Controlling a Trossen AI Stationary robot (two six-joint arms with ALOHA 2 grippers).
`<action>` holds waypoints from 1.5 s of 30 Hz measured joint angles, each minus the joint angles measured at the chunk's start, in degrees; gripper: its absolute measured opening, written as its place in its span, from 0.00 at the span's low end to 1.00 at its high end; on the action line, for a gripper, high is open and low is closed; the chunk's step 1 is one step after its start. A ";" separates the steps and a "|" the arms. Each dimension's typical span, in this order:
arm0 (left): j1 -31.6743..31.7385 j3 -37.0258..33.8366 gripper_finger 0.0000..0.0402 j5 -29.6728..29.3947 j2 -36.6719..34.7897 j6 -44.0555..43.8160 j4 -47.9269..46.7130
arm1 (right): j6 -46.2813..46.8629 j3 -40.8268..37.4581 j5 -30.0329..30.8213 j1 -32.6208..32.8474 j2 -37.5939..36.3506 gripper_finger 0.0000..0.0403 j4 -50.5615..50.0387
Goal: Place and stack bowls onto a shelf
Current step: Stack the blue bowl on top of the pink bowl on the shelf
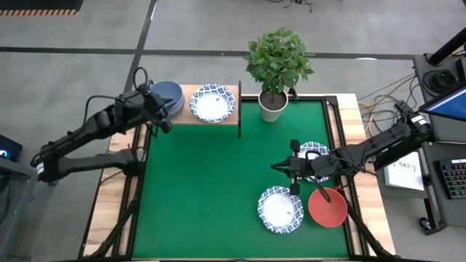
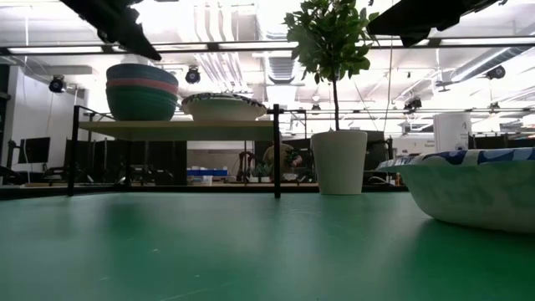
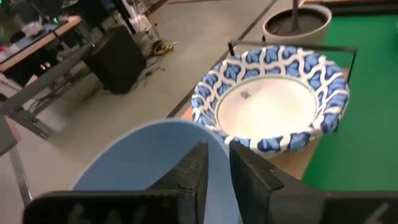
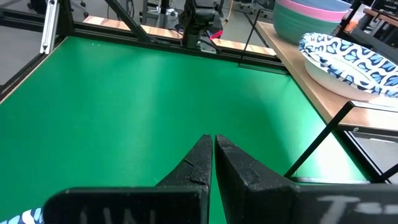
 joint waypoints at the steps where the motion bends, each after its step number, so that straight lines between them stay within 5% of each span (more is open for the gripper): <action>1: 0.00 -0.59 0.11 -0.03 0.00 -0.17 0.20 | 0.01 0.00 0.00 -0.01 0.00 0.02 0.00; 20: -0.02 -1.11 0.09 -2.03 -1.38 -1.21 1.18 | 0.11 0.00 0.00 -0.01 0.00 0.02 -0.02; 26: 0.07 -0.55 0.09 -28.50 -3.31 0.51 1.05 | 0.09 0.00 0.00 0.02 0.00 0.02 -0.02; 28: 0.35 -0.97 0.09 -33.29 -3.48 0.31 0.92 | 0.05 0.00 0.00 -0.01 0.00 0.02 -0.02; 45: 6.32 -3.42 0.09 -31.69 0.82 -3.48 0.27 | 0.44 0.00 0.00 0.01 0.00 0.02 -0.02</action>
